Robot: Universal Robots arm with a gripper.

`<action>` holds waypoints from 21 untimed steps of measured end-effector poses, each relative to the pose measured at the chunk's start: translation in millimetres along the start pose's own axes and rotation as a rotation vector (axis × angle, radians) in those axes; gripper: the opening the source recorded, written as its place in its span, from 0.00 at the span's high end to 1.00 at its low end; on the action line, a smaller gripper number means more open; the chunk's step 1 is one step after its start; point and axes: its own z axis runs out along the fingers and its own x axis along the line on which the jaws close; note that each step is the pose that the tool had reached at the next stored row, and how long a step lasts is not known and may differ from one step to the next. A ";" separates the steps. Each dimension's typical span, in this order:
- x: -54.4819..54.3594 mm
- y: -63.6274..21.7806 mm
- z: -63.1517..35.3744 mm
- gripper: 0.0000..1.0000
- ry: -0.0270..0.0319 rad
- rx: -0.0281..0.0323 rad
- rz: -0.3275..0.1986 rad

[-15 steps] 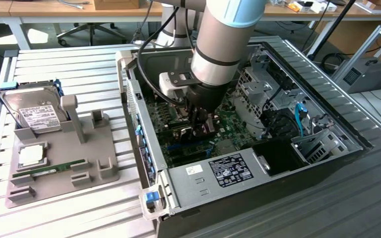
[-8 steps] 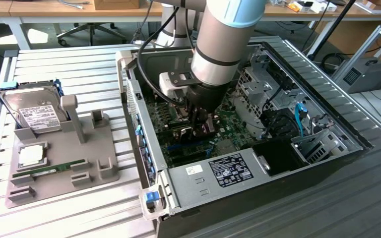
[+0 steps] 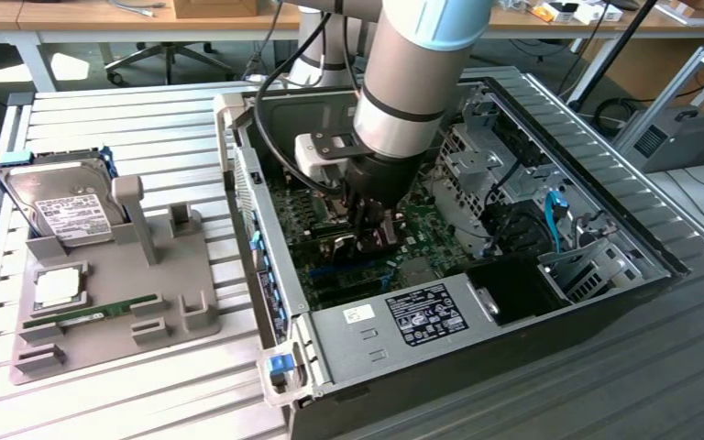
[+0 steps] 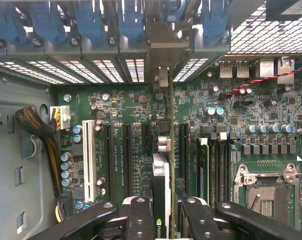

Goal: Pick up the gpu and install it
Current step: 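Insert the gpu into the slot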

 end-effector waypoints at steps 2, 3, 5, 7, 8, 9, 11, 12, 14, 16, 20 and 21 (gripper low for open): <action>-0.3 0.0 0.0 0.73 0.0001 0.0000 0.000; -0.4 0.1 0.0 0.73 0.0001 0.0000 0.000; -0.4 0.1 0.0 0.73 0.0000 0.0000 0.000; -0.4 0.0 1.1 0.73 -0.0002 0.0004 0.000; -0.3 0.0 1.2 0.73 0.0000 0.0004 0.000; -0.3 0.0 1.2 0.73 0.0002 0.0004 0.000; -0.3 0.0 1.9 0.73 -0.0001 0.0005 0.000; -0.3 0.0 2.3 0.73 0.0000 0.0005 0.000; -0.3 0.0 2.3 0.73 0.0002 0.0003 0.000; -0.3 0.0 3.1 0.73 0.0002 0.0003 0.000; -0.3 0.0 3.2 0.73 0.0001 0.0004 0.000; -0.3 0.0 3.5 0.73 0.0001 0.0004 0.000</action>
